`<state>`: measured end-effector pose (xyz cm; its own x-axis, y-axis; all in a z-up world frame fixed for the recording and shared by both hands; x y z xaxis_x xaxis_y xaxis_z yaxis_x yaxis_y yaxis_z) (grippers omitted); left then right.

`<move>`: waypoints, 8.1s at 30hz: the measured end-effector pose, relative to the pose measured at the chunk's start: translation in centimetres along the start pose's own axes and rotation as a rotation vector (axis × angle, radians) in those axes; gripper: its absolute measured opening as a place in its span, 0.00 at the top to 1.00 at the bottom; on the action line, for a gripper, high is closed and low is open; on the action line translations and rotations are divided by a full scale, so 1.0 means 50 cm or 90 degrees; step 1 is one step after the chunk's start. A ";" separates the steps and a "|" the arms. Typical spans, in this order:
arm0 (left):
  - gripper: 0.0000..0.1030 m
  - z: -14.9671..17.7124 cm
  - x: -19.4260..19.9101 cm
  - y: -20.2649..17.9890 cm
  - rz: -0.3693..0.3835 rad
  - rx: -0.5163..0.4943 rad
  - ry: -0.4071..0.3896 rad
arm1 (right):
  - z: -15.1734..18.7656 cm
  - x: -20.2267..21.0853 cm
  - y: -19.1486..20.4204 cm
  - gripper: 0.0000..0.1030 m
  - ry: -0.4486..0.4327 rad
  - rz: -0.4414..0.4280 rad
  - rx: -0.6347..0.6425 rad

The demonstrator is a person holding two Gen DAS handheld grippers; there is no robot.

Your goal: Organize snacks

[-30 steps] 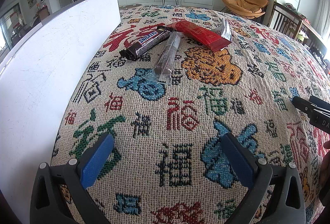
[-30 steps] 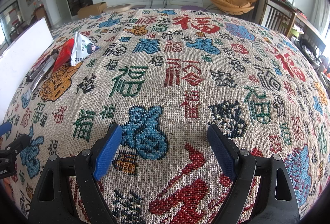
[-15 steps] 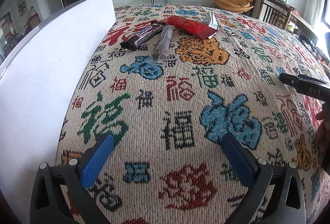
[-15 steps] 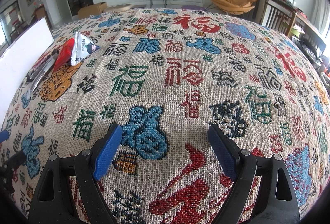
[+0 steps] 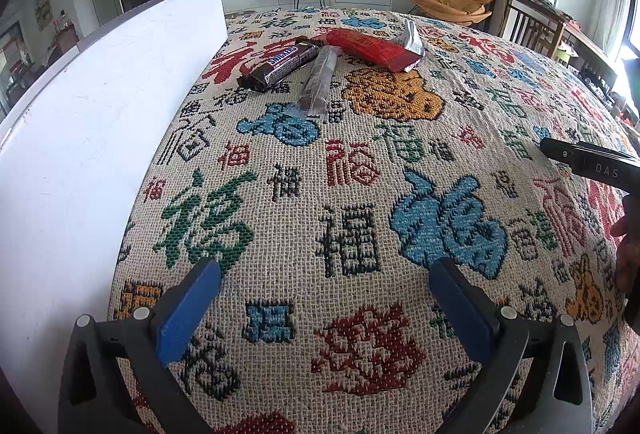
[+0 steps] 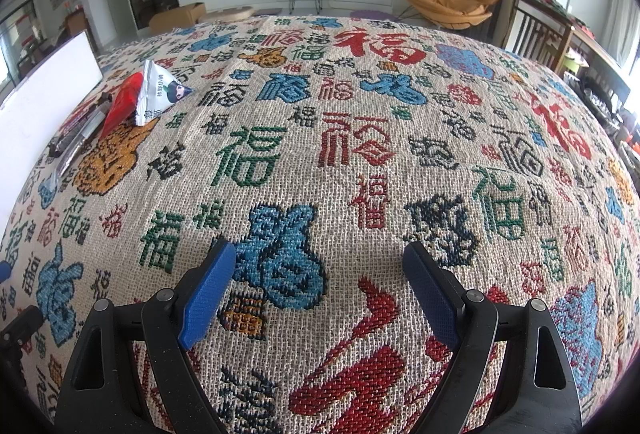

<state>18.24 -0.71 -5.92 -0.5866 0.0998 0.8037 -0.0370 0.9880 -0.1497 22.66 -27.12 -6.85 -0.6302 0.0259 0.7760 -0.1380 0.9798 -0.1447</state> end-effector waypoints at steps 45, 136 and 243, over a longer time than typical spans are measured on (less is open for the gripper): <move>0.00 -0.007 -0.009 -0.004 -0.002 0.004 0.000 | -0.191 0.000 0.267 0.85 0.155 -0.210 0.252; 0.07 0.045 0.037 -0.069 0.052 -0.062 0.032 | 0.117 0.092 -0.002 0.17 -0.001 -0.005 0.001; 0.00 0.045 0.015 -0.060 0.035 -0.056 0.013 | 0.117 0.091 -0.001 0.17 -0.001 -0.004 -0.001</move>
<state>16.10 -3.86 -6.17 -0.5696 0.1562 0.8069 0.0664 0.9873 -0.1443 15.33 -28.21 -6.92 -0.6307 0.0189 0.7758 -0.1411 0.9802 -0.1387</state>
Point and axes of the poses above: each gripper's, at about its wrist camera, not at the fingertips, and x roughly against the way its jaws point, y to its left, z to its underside, the point moved 1 cm from there along -x, roughly the way its jaws point, and after that the axes turned 13 degrees about x, right-handed, at the moved point
